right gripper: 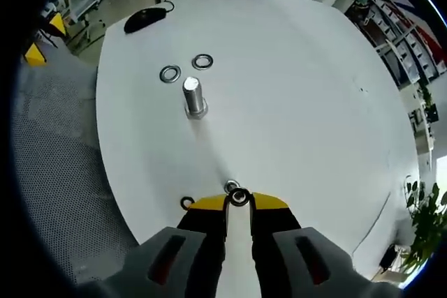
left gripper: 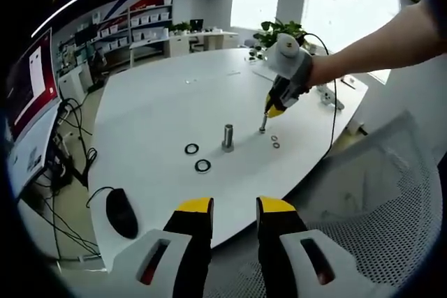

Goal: Place the washer onto the threaded stud by aligning its center hole with the stud, sliding it down to the base, and recovering from edge contact or off-axis alignment until the washer reaches the visible bottom stop.

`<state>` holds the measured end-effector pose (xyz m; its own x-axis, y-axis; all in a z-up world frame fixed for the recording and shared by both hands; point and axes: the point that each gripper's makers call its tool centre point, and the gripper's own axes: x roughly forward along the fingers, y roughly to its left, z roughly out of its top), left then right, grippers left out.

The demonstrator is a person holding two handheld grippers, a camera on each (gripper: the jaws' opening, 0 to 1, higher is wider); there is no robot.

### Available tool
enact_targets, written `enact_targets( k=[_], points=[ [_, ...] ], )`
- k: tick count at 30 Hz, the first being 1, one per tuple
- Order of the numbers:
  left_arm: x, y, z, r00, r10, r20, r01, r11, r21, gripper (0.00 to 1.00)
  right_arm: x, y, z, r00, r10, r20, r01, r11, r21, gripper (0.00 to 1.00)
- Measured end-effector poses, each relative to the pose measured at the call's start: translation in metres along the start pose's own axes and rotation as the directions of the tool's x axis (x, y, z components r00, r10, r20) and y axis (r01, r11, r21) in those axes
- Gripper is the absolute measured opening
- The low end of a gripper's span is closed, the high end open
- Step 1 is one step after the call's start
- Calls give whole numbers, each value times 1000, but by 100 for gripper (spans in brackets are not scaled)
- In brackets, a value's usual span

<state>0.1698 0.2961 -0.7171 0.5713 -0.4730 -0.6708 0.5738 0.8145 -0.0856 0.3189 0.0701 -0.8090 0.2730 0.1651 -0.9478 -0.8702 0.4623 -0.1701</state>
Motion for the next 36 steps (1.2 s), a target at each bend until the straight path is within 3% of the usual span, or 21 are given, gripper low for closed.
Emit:
enact_targets(
  k=[15, 36],
  points=[
    [0, 0, 0, 1000, -1, 0, 1, 1000, -4, 22, 15, 1, -3, 999, 23, -26, -23, 1000, -6, 14],
    [0, 1, -2, 1000, 2, -9, -2, 1000, -6, 22, 44, 4, -10, 996, 69, -55, -65, 995, 70, 14]
  ],
)
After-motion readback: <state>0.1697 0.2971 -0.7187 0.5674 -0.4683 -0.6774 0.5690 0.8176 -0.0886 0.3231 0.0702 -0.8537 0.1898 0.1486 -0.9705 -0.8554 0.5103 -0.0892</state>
